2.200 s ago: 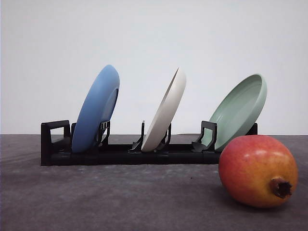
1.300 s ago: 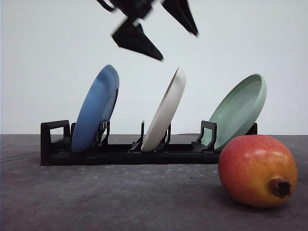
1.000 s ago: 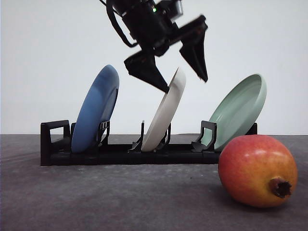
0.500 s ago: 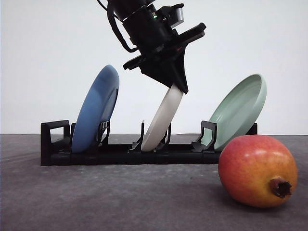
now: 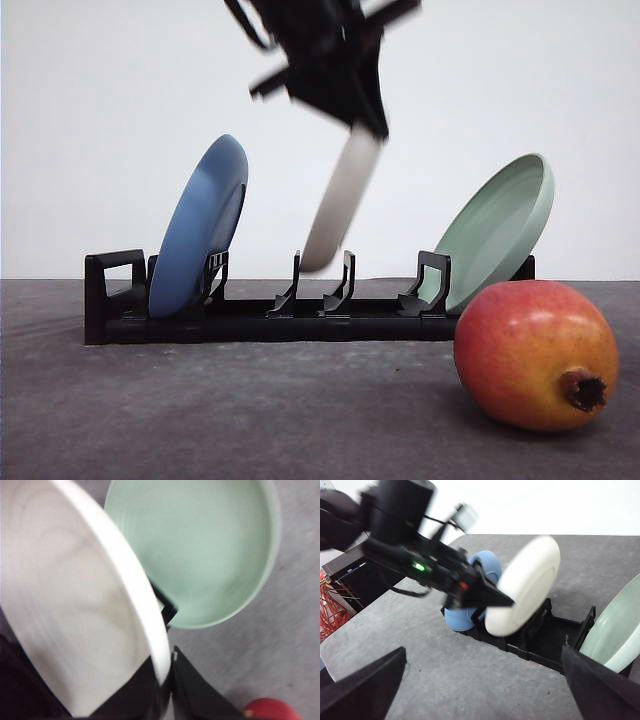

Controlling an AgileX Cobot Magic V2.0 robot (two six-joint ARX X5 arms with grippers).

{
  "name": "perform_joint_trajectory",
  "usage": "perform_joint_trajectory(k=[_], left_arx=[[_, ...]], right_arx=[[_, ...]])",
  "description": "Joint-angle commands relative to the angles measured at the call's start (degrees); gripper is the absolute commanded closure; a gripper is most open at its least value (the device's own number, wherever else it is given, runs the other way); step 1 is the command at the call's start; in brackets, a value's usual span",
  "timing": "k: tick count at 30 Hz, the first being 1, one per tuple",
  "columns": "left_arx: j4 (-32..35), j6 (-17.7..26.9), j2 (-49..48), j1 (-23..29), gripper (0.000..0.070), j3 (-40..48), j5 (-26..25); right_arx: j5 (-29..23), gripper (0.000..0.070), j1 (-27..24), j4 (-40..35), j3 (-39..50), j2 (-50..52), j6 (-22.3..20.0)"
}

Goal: Place pomegranate in white plate

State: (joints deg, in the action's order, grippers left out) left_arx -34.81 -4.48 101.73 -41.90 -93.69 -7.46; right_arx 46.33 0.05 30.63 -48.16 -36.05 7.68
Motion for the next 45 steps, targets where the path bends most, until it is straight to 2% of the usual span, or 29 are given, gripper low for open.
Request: perform_joint_trajectory(k=[1, 6, 12, 17, 21, 25, 30, 37, 45], left_arx=[[0.63, -1.73, -3.38, -0.96, 0.0700, -2.51, -0.12], [-4.54, -3.75, -11.31, -2.90, 0.0700, -2.51, -0.31], [-18.28, -3.03, -18.96, -8.77, 0.0700, -2.51, 0.35], [-30.14, -2.44, -21.18, -16.93, 0.0699, -2.45, 8.57], [-35.18, -3.02, -21.14, -22.91, 0.0699, -1.50, 13.33], [-35.03, -6.08, -21.04, -27.64, 0.0699, 2.84, 16.36], [-33.20, -8.67, -19.90, -30.55, 0.0700, 11.18, 21.85], [-22.84, -8.64, -15.74, -30.59, 0.0700, 22.02, 22.49], [-20.11, -7.86, -5.48, -30.89, 0.0700, 22.51, 22.58]], right_arx=[[-0.04, 0.0068, 0.22, -0.55, -0.92, -0.22, -0.63], [-0.04, 0.0068, 0.22, -0.55, -0.92, -0.22, -0.63], [-0.04, 0.0068, 0.22, -0.52, -0.92, -0.22, -0.59], [-0.02, 0.0068, 0.20, -0.50, -0.92, -0.22, -0.35], [-0.02, 0.0068, 0.20, -0.50, -0.92, -0.22, -0.35], [-0.02, 0.0068, 0.20, -0.28, -0.92, -0.22, -0.35], [-0.04, 0.0068, 0.20, -0.11, -0.92, -0.22, -0.39], [-0.07, 0.0068, 0.20, -0.13, -0.92, -0.22, -0.42], [-0.07, 0.0068, 0.20, -0.11, -0.92, -0.22, -0.42]])
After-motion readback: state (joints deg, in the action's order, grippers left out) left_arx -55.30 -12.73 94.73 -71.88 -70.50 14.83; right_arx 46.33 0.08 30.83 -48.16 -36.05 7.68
